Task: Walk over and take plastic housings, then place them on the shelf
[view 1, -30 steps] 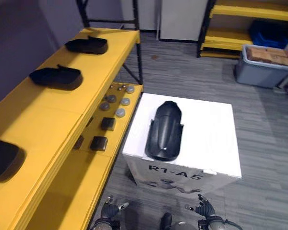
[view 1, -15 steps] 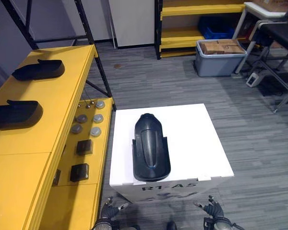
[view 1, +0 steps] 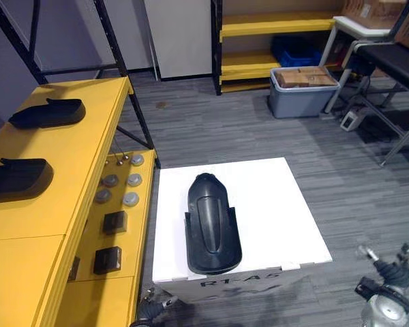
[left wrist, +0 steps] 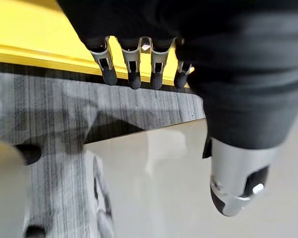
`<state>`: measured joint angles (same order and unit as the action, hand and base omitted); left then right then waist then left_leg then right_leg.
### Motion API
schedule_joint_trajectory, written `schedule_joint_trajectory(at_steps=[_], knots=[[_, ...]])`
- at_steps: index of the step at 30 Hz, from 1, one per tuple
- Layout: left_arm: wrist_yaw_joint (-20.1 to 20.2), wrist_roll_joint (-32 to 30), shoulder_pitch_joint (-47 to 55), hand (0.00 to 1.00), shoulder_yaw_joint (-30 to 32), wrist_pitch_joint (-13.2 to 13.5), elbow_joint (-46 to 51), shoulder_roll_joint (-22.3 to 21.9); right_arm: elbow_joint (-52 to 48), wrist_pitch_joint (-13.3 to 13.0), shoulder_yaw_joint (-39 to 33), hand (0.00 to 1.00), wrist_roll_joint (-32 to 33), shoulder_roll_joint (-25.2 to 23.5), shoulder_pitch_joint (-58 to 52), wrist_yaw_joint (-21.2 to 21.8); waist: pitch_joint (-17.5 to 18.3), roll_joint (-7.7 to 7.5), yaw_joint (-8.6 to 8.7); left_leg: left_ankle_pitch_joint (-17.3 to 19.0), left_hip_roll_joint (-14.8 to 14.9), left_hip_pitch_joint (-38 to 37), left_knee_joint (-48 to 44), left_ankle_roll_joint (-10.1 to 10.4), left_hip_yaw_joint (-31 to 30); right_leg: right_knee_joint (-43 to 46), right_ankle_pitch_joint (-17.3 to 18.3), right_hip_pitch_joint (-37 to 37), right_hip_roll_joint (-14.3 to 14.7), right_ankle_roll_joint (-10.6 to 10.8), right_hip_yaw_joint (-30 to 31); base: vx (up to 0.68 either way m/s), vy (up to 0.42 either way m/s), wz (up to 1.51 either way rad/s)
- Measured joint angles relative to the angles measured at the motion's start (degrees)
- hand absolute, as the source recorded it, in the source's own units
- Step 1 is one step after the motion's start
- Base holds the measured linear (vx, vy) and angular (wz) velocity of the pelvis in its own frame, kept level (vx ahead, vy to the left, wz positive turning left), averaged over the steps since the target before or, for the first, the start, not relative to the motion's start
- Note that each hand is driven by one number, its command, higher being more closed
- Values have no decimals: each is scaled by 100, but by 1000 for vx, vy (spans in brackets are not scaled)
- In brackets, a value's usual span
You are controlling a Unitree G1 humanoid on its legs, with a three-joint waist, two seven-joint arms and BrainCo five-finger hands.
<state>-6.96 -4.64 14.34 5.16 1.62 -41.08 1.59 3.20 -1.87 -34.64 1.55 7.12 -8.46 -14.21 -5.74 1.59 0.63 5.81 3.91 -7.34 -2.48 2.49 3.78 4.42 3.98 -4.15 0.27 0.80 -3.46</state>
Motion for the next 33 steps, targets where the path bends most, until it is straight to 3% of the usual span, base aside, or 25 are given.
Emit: schedule_joint_trajectory(at_steps=[5,8,13,17,24,33], knots=[[29,18,-22,0,-26,22,-85,53,-661,-74,822,0,-15,69,239,54,52,-60,0,-59,-4,-2,27,-26,-39,-109,-137,-3,13,-81,-10,-110,-4,0],[93,18,-94,0,-149,59,-192,120,-1001,-207,1933,0,-153,308,556,332,63,-57,-18,-99,0,9,48,-31,-64,-355,-311,-98,31,-105,-39,-87,2,2],[110,18,-177,0,-229,112,-237,121,-1036,-322,2918,0,-424,314,822,668,63,-56,-172,-131,-6,6,78,-29,-172,-509,-371,-204,34,-117,-142,-27,0,10],[108,13,-194,0,-226,125,-234,131,-726,-321,3496,0,-617,80,893,875,44,-63,-177,-164,-13,0,127,-15,-276,-595,-370,-317,37,-117,-230,37,1,15],[100,1,-294,0,-257,126,-231,119,-25,-220,3853,0,-1330,-135,916,977,-68,-92,-286,-188,-29,15,141,-20,-401,-662,-367,-386,23,-112,-374,16,4,10],[15,-4,-355,0,-395,133,-231,108,809,118,4055,0,-2185,-365,1109,1001,-131,-99,-319,-256,-46,30,263,-14,-532,-691,-367,-380,29,-112,-495,-4,4,7]])
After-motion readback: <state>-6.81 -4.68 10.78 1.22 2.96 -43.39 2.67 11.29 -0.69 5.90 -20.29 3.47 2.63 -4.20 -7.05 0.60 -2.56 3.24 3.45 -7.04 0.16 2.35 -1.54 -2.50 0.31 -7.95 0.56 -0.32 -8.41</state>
